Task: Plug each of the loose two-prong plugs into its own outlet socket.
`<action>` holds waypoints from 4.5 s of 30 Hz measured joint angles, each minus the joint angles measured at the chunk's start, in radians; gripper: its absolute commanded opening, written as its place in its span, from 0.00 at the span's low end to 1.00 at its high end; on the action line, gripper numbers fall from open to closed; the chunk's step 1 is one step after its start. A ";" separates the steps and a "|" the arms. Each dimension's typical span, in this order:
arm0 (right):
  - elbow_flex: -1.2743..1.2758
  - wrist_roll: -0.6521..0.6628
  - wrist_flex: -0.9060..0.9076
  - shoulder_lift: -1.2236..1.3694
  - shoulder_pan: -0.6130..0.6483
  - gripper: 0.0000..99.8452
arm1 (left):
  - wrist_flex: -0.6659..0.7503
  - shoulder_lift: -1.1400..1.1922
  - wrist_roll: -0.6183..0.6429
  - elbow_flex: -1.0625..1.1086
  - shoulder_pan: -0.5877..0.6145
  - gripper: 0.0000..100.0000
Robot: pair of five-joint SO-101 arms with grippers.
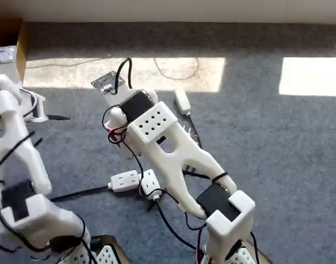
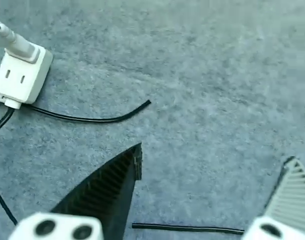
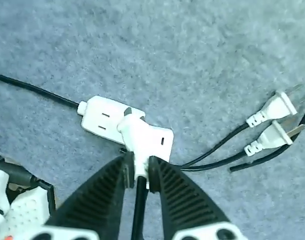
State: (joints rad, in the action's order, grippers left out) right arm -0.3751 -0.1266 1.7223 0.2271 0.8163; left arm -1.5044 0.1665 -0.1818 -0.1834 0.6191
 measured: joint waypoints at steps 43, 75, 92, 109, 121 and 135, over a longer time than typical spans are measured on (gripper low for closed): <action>0.158 -0.446 0.000 0.023 0.068 0.01 | -0.069 0.855 -0.066 -0.836 0.272 0.41; 0.109 -0.491 -0.005 0.048 0.091 0.01 | -0.069 0.856 -0.066 -0.836 0.272 0.41; 0.155 -0.463 0.000 0.103 0.051 0.01 | -0.069 0.856 -0.077 -0.836 0.272 0.41; 0.936 0.574 -0.551 -0.612 -0.474 0.01 | -0.103 0.856 -0.137 -0.859 0.273 0.41; 1.330 0.586 -0.686 -0.832 -0.930 0.01 | -0.259 0.847 -0.302 -0.945 0.097 0.41; 1.725 0.491 -1.165 -0.862 -1.005 0.12 | -0.259 0.408 -0.658 -0.597 -0.606 0.40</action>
State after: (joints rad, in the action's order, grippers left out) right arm 1.3495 0.3644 0.5577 -0.6352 -0.1887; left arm -1.7637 0.5746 -0.8401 -0.7802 0.0130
